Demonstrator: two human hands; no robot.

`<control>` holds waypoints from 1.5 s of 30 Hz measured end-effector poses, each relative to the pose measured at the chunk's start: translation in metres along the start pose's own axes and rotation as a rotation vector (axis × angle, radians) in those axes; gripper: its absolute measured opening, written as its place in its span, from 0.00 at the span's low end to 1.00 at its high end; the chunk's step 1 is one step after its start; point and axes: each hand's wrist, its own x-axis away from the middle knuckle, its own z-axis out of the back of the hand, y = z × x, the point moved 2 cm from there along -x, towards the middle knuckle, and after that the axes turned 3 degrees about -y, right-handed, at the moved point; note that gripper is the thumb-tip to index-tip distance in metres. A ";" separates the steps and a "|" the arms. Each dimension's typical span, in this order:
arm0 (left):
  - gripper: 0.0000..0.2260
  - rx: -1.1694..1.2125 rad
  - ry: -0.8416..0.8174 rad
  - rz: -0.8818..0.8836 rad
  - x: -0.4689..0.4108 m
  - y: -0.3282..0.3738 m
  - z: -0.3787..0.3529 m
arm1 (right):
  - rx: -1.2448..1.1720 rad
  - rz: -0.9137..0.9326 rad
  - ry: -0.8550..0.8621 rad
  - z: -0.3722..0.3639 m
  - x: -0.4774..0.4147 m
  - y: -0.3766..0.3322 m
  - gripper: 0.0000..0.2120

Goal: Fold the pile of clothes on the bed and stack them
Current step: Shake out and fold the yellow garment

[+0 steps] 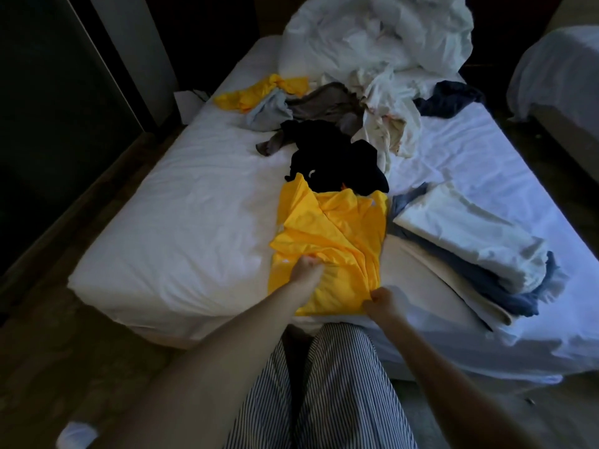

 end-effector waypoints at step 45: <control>0.22 -0.509 0.242 -0.063 -0.044 -0.019 0.072 | -0.259 -0.225 -0.360 0.024 -0.008 -0.006 0.02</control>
